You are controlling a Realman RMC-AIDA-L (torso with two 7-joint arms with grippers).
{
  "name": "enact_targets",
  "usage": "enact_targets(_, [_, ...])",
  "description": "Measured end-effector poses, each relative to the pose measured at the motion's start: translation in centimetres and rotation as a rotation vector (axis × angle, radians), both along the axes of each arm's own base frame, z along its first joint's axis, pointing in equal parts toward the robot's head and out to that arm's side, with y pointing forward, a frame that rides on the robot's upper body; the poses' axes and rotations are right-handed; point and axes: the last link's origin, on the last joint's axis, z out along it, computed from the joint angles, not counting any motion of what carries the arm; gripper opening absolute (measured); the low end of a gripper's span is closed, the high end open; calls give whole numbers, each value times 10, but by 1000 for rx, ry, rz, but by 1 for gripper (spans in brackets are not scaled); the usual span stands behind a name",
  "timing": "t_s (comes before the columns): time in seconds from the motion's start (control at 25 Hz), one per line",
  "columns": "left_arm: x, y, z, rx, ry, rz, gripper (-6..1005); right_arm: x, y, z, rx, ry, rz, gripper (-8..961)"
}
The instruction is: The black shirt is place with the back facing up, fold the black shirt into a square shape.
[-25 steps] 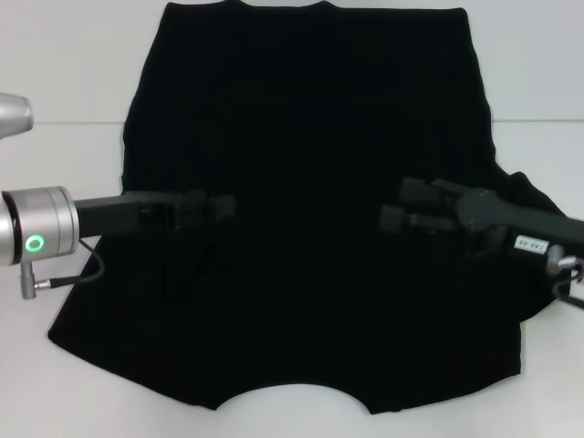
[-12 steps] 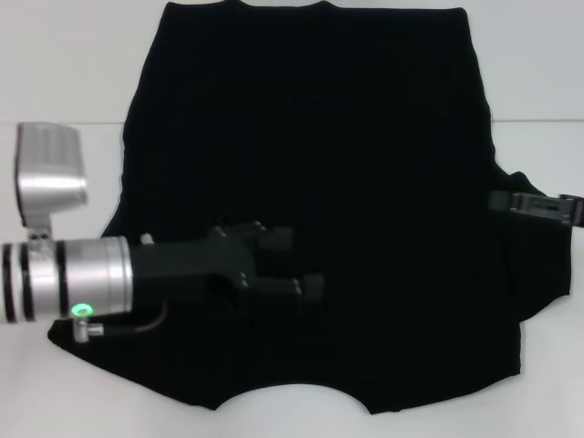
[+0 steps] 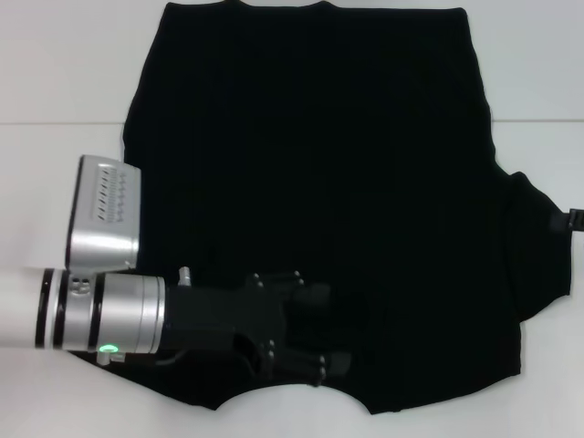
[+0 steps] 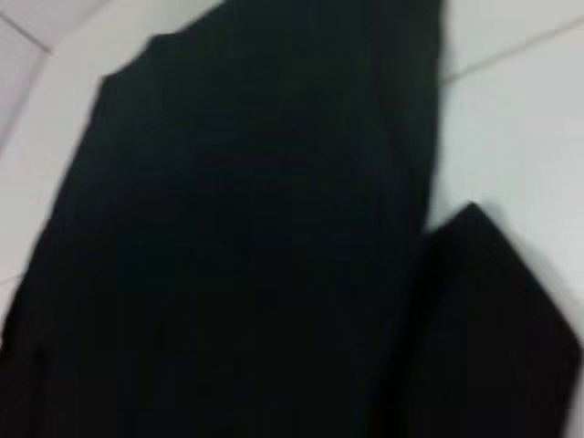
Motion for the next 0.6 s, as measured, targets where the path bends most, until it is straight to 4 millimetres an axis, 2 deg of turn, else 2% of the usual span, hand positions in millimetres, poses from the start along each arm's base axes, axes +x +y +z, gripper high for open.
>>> enact_targets(0.28, [1,-3,-5,-19,31,-43,936,7,3,-9,-9,-41,-65,922])
enact_targets(0.6, [0,-3,-5,-16,26,-35,937,8,8,-28,-32,-64,-81,921])
